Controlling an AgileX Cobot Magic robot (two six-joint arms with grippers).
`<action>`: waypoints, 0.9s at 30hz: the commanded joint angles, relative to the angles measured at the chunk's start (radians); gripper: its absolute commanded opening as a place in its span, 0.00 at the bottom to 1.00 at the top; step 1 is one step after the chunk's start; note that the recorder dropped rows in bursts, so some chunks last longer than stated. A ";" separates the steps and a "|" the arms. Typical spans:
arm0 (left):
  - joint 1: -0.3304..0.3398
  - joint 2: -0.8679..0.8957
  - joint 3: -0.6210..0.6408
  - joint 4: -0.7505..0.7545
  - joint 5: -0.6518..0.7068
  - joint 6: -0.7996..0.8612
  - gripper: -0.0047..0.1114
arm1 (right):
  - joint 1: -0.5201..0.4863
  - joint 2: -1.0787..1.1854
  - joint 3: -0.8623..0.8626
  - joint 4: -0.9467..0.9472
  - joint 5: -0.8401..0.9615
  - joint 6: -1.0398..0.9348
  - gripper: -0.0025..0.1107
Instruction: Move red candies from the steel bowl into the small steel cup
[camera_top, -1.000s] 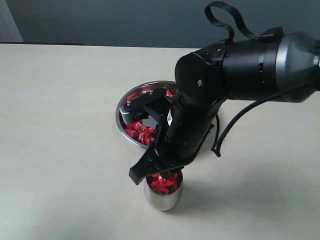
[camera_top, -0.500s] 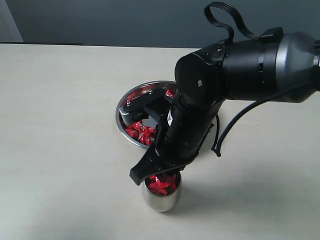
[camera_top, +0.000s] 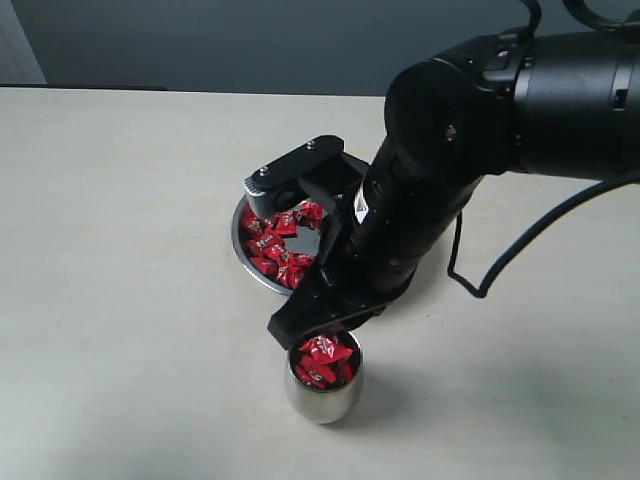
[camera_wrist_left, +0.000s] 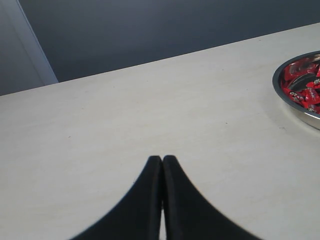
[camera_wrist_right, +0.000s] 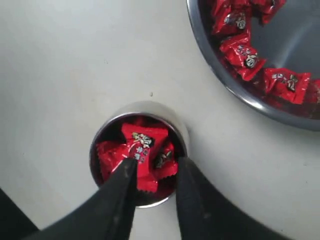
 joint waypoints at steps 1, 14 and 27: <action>0.000 -0.004 -0.001 0.000 -0.007 -0.005 0.04 | -0.003 -0.011 0.004 -0.016 -0.036 -0.006 0.27; 0.000 -0.004 -0.001 0.000 -0.007 -0.005 0.04 | -0.004 -0.009 0.004 -0.489 -0.291 0.363 0.27; 0.000 -0.004 -0.001 0.000 -0.007 -0.005 0.04 | -0.270 0.112 0.004 -0.680 -0.457 0.605 0.22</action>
